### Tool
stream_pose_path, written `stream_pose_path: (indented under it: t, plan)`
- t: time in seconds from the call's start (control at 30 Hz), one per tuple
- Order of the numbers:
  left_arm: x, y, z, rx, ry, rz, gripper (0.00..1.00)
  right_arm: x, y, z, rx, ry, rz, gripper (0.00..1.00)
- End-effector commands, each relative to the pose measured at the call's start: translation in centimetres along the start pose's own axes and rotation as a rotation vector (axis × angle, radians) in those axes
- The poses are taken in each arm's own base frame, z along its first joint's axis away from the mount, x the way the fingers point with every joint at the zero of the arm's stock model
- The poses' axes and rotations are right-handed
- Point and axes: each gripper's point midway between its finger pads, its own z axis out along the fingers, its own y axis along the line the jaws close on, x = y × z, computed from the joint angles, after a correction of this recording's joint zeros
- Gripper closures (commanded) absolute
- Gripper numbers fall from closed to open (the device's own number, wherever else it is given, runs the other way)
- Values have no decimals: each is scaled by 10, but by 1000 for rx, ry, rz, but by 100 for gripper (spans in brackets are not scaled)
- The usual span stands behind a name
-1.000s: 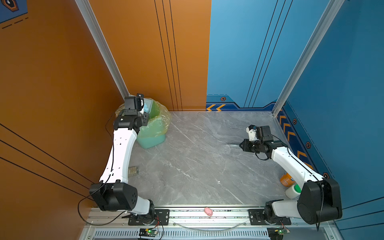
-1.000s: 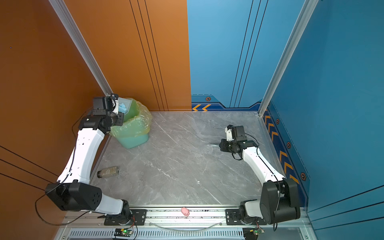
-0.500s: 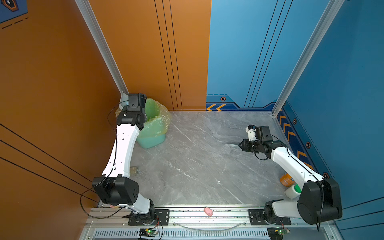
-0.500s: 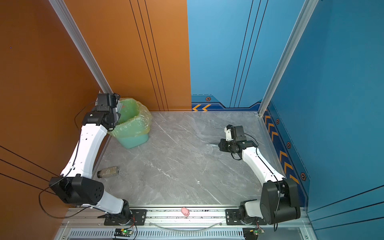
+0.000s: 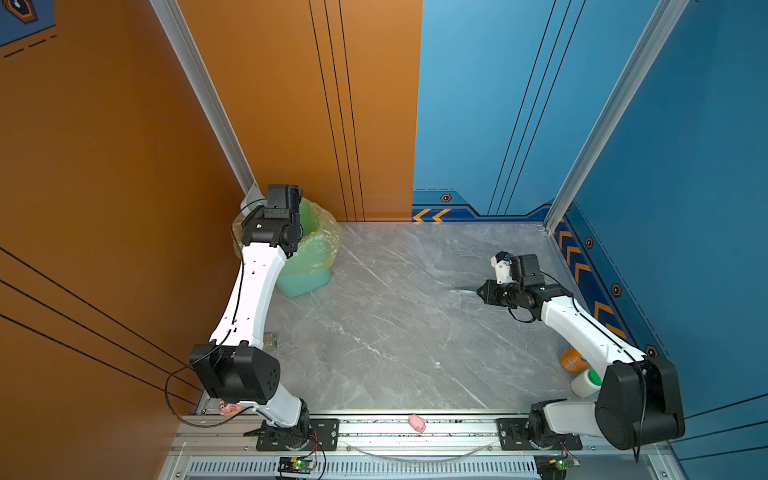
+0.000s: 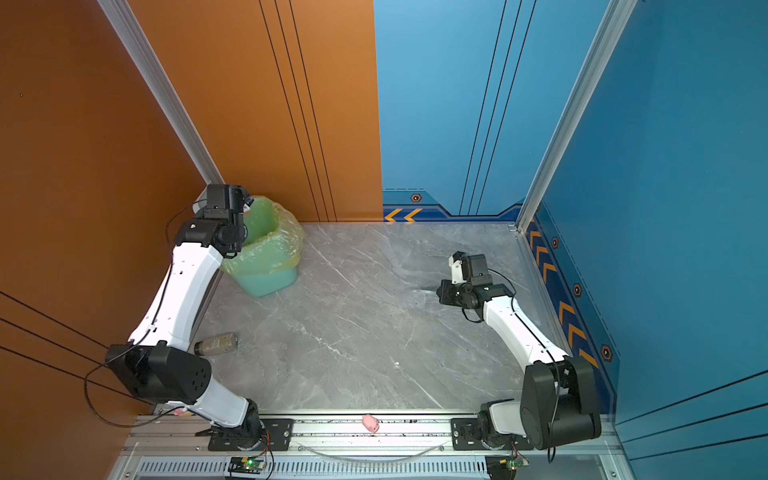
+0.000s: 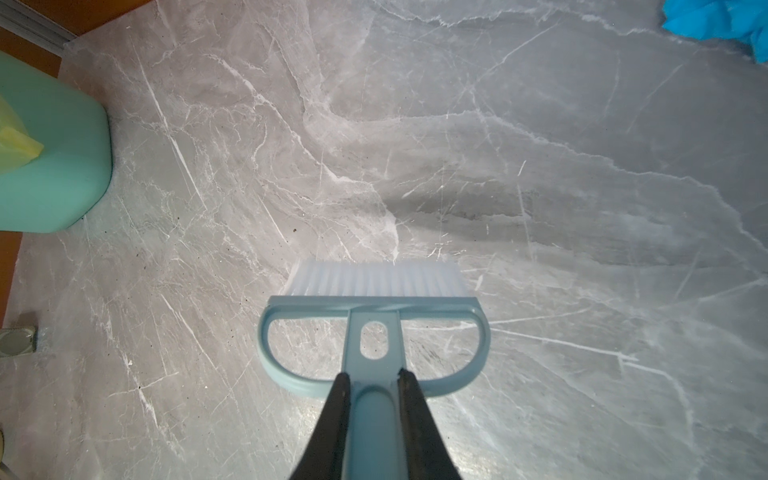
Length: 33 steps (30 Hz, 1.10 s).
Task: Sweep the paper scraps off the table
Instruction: 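Tip the dustpan over the green bin with the left gripper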
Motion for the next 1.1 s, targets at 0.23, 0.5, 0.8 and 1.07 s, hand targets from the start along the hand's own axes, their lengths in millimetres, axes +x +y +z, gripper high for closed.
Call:
stream_pose_path:
  t: [0.23,0.5,0.8,1.07]
  plan:
    - [5,10,0,-38,43,148,100,-1,1,-5,0,-27,-15,100]
    - [3,7,-3,-19,15,204,100,2,0,-5,0,-29,-15,100]
    - [2,9,-3,-22,15,306,100,3,0,-2,-9,-26,-10,100]
    - [-2,21,-7,-24,-20,183,100,2,-1,-4,-3,-30,-13,100]
